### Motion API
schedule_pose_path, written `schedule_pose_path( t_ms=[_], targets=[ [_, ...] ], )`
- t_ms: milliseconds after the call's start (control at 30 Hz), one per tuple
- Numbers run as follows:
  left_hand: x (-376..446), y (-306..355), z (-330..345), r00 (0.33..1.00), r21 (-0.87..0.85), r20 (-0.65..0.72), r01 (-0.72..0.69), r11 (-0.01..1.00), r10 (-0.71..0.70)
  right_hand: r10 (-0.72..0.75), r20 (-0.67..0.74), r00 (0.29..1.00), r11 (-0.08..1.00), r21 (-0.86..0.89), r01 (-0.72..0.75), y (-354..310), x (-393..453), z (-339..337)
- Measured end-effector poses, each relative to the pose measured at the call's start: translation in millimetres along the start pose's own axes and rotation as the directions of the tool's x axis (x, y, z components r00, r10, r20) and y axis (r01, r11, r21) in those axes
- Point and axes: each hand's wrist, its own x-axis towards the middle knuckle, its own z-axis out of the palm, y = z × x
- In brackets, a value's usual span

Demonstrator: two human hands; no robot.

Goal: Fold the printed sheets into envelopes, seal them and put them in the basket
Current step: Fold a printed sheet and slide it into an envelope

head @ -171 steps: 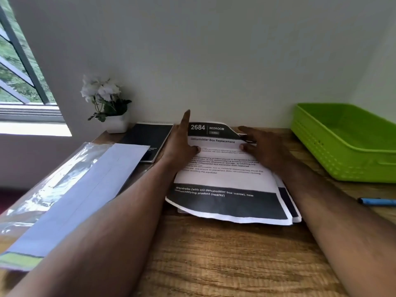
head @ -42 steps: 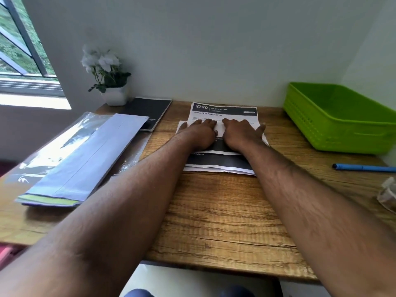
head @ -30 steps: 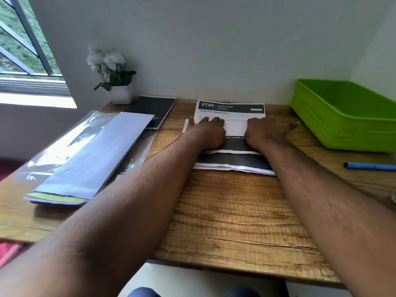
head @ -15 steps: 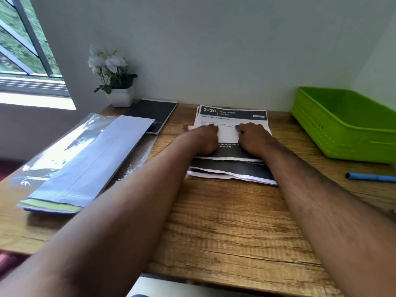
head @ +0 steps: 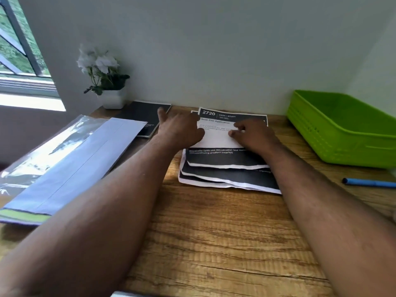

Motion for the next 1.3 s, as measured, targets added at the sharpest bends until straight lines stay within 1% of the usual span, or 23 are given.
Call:
schedule_pose_path(
  t_ms=[100,133,167,267,333,367,433,500,533,600,667,733,767,833,900,933,967,1000,1067,1133,1167,1233,1300],
  targets=[
    [1.1,-2.4,0.7,0.985,-0.053,0.172,0.021,0.998,-0.011,-0.009,0.018,1.0,0.99,-0.144,0.012,-2.9,-2.1,-1.9],
    [0.7,-2.9,0.1,0.982,-0.07,0.19,0.027,0.997,-0.013,-0.009,0.031,0.999,0.986,-0.165,0.014,-2.9,-3.2,-3.0],
    [0.6,-3.8,-0.9,0.984,-0.087,0.179,0.033,0.996,-0.017,-0.003,0.043,0.999,0.986,-0.169,0.01,-3.2,-3.7,-4.0],
    [-2.1,-5.4,-4.8,0.998,-0.172,0.059,0.029,0.985,-0.02,-0.032,0.023,0.999,0.989,-0.141,0.035,-5.3,-4.7,-5.1],
    [-3.7,-4.5,-7.2,0.996,-0.275,-0.09,-0.019,0.961,-0.006,-0.111,-0.081,0.99,0.991,-0.081,0.105,-8.3,-4.9,-7.7],
    [-4.4,-3.5,-9.5,0.983,-0.325,-0.182,-0.057,0.944,-0.003,-0.159,-0.15,0.976,0.987,-0.058,0.152,-10.0,-5.8,-10.5],
    [-6.2,-1.3,-14.4,0.943,-0.401,-0.332,-0.132,0.907,-0.01,-0.254,-0.309,0.916,0.967,-0.075,0.243,-13.0,-9.3,-16.6],
    [-8.9,0.6,-17.6,0.923,-0.415,-0.385,-0.165,0.895,-0.009,-0.361,-0.429,0.828,0.931,-0.209,0.298,-15.1,-12.4,-20.7],
    [-11.1,0.0,-18.6,0.926,-0.399,-0.379,-0.162,0.902,-0.001,-0.415,-0.449,0.792,0.905,-0.291,0.309,-17.0,-13.9,-21.0],
    [-15.2,-1.3,-16.0,0.938,-0.33,-0.347,-0.138,0.934,0.016,-0.502,-0.429,0.751,0.849,-0.411,0.332,-19.4,-16.7,-20.2],
    [-16.0,-2.8,-12.7,0.959,-0.259,-0.281,-0.096,0.961,0.02,-0.568,-0.398,0.72,0.799,-0.476,0.368,-22.7,-20.5,-20.0],
    [-16.1,-3.6,-10.8,0.981,-0.242,-0.192,-0.068,0.968,0.021,-0.612,-0.376,0.696,0.761,-0.519,0.388,-29.5,-25.3,-20.2],
    [-16.3,-3.8,-11.5,0.992,-0.249,-0.124,-0.066,0.966,0.035,-0.616,-0.356,0.703,0.752,-0.53,0.392,-32.9,-27.5,-19.7],
    [-16.5,-4.0,-13.6,0.995,-0.262,0.039,-0.077,0.962,0.09,-0.578,-0.262,0.773,0.757,-0.525,0.388,-37.4,-29.2,-17.3],
    [-18.1,-2.2,-15.4,0.973,-0.242,0.208,-0.05,0.969,0.103,-0.515,-0.124,0.848,0.784,-0.467,0.409,-35.2,-28.0,-13.7],
    [-17.5,-1.2,-15.1,0.969,-0.229,0.23,-0.036,0.973,0.09,-0.48,-0.062,0.875,0.814,-0.404,0.418,-32.3,-27.7,-12.3],
    [-16.0,-0.2,-14.8,0.975,-0.224,0.208,-0.025,0.974,0.073,-0.436,-0.007,0.9,0.853,-0.322,0.411,-28.5,-26.8,-10.1],
    [-14.6,1.2,-13.7,0.986,-0.225,0.158,-0.017,0.974,0.054,-0.39,0.045,0.92,0.889,-0.242,0.389,-25.9,-26.8,-9.0],
    [-13.5,6.2,-10.3,0.996,-0.256,0.079,-0.014,0.967,0.035,-0.334,0.123,0.935,0.935,-0.08,0.345,-23.9,-26.1,-8.4],
    [-14.6,12.5,-3.4,0.995,-0.319,0.084,-0.023,0.947,0.052,-0.322,0.14,0.936,0.945,0.108,0.309,-24.0,-27.5,-9.5],
    [-14.9,14.7,1.0,0.993,-0.351,0.098,-0.022,0.936,0.06,-0.319,0.131,0.939,0.941,0.163,0.298,-25.1,-28.4,-9.8],
    [-14.1,17.7,8.5,0.985,-0.37,0.161,-0.001,0.929,0.065,-0.31,0.086,0.947,0.945,0.134,0.298,-29.4,-28.3,-7.7],
    [-11.5,18.2,13.5,0.971,-0.303,0.227,0.001,0.953,0.071,-0.27,0.064,0.961,0.962,0.064,0.266,-35.9,-25.3,1.5]
  ],
)
